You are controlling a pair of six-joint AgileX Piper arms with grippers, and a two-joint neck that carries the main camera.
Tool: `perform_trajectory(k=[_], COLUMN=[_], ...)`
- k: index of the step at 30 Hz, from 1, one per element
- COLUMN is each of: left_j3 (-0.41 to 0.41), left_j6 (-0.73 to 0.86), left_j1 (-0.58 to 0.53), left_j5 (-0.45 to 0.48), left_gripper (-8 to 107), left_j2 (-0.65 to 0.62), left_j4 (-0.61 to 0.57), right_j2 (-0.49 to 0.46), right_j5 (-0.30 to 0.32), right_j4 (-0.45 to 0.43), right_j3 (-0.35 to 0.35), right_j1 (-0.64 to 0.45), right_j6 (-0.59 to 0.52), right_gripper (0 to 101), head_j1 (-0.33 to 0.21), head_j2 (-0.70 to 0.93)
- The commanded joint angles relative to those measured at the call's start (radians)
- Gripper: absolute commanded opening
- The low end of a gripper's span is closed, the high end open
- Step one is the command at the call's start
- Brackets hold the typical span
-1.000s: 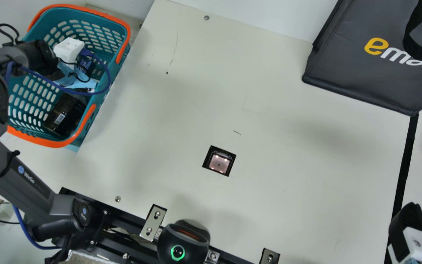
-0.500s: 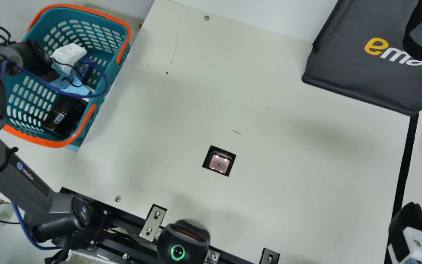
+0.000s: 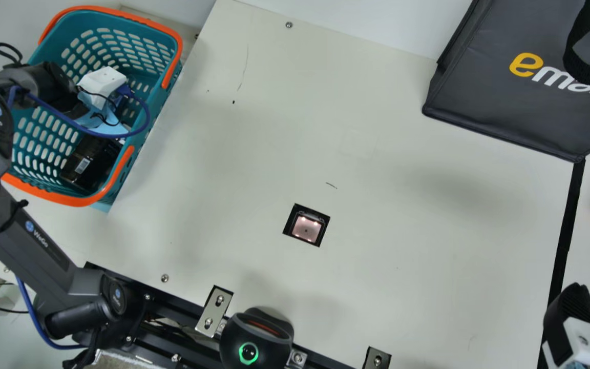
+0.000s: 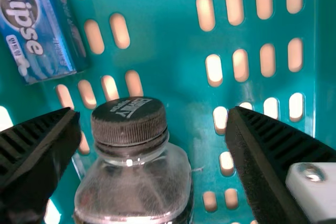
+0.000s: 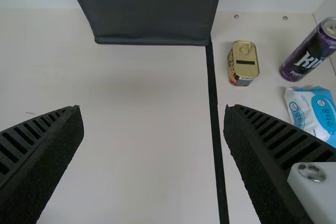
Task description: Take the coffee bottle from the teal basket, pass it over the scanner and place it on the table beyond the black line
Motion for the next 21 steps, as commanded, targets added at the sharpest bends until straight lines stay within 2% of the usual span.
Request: perform_trajectory(k=[1, 11, 21], left_j3=[-0.002, -0.012, -0.012], left_j6=[0.004, 0.02, 0.05], left_j1=[-0.001, -0.002, 0.004], left_j5=[-0.003, -0.005, 0.038], left_gripper=[57, -8, -8], left_j2=[0.002, -0.003, -0.063], left_j4=[-0.006, -0.047, -0.094], right_j2=[0.0, 0.0, 0.0], right_j5=[0.0, 0.0, 0.0], right_j4=[0.0, 0.0, 0.0], right_j3=[0.0, 0.0, 0.0], right_j1=[0.0, 0.0, 0.0], right_j6=[0.0, 0.0, 0.0], right_gripper=[95, 95, 95], head_j1=[-0.029, -0.029, -0.029], head_j2=[0.002, 0.002, 0.002])
